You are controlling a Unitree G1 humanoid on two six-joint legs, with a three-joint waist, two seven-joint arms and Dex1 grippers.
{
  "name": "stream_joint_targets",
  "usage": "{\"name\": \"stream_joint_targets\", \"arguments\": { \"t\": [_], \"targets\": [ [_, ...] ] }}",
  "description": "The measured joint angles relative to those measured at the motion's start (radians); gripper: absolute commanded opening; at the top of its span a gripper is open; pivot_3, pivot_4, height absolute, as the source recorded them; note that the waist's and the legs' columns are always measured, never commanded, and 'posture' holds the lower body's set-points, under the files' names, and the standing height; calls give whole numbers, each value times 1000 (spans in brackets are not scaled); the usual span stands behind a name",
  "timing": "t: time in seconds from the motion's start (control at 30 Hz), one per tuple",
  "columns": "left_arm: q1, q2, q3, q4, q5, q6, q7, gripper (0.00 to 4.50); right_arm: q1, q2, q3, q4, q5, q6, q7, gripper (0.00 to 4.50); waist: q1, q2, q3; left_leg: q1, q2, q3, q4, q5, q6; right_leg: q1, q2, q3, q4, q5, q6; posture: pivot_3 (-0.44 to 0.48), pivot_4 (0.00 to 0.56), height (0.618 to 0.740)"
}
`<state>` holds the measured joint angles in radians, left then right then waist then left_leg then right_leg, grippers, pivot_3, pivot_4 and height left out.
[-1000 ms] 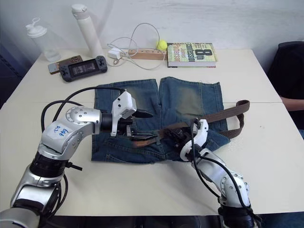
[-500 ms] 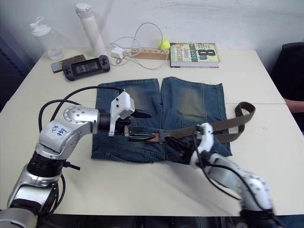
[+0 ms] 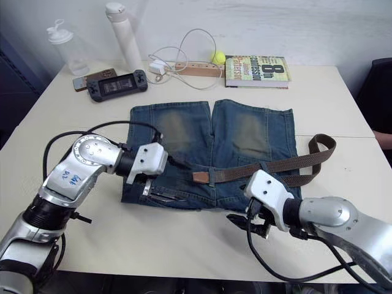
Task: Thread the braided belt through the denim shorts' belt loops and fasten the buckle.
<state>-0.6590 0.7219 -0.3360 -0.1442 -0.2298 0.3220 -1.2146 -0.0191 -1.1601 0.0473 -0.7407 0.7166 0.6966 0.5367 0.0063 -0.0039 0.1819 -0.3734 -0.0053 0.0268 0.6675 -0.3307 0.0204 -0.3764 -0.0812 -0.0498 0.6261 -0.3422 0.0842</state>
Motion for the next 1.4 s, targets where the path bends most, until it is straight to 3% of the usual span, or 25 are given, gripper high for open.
{"name": "stream_joint_targets", "arguments": {
  "t": [0.1, 0.33, 0.37, 0.5, 0.83, 1.07, 1.2, 1.4],
  "targets": [
    [-11, -15, 3, 8, 6, -21, -10, 4500, 15, 7, 9, 80, -105, -39, 32, 3609, 0, 0, 0, -1, 0, 0, 1, 0, 0, 0, 0, 0, 1, 0, 0, 0, 150, 735],
    [-33, -65, 28, 7, -24, 18, -9, 4500, -22, 58, 9, 186, -202, -44, 91, 242, -4, 0, 0, -1, 0, 0, 2, 0, 0, 0, 1, -1, 2, 0, 0, 0, 150, 735],
    [-33, -81, 34, 10, -30, 27, -8, 4500, -28, 75, 20, 203, -215, -43, 99, 47, -4, 0, 0, 0, 0, -1, 2, 0, 0, 0, 1, -1, 3, 0, 0, 0, 150, 735],
    [-33, -106, 20, 61, -10, 21, 0, 4500, -45, 148, 35, 250, -231, -16, 107, 47, -4, 0, 0, 0, 0, -1, 4, 0, 0, 1, 1, -1, 3, 0, 0, 0, 150, 735],
    [-43, -209, -61, 240, 159, -90, 78, 4500, -68, 179, 52, 260, -307, 10, 121, 47, -4, -4, -3, 0, 0, -1, 11, -1, 1, 3, 0, -1, 4, 1, 2, 0, 150, 735],
    [-46, -224, -49, 248, 176, -101, 88, 1498, -55, 202, 34, 254, -312, 27, 119, 0, -3, -5, -4, 0, 0, -1, 12, -1, 1, 3, 0, -1, 4, 1, 2, 0, 150, 735],
    [-61, -224, -24, 250, 163, -83, 78, 22, -54, 216, 33, 254, -324, 29, 117, 0, -4, -6, -4, 0, 0, -1, 12, -1, 1, 4, 0, -1, 4, 1, 2, 0, 150, 735],
    [-65, -209, -18, 244, 159, -73, 64, 22, -63, 221, 40, 254, -342, 30, 127, 0, -8, -6, -5, 1, 0, -1, 12, -1, 1, 4, 0, 0, 4, 1, 2, 0, 150, 735]
  ]
}}
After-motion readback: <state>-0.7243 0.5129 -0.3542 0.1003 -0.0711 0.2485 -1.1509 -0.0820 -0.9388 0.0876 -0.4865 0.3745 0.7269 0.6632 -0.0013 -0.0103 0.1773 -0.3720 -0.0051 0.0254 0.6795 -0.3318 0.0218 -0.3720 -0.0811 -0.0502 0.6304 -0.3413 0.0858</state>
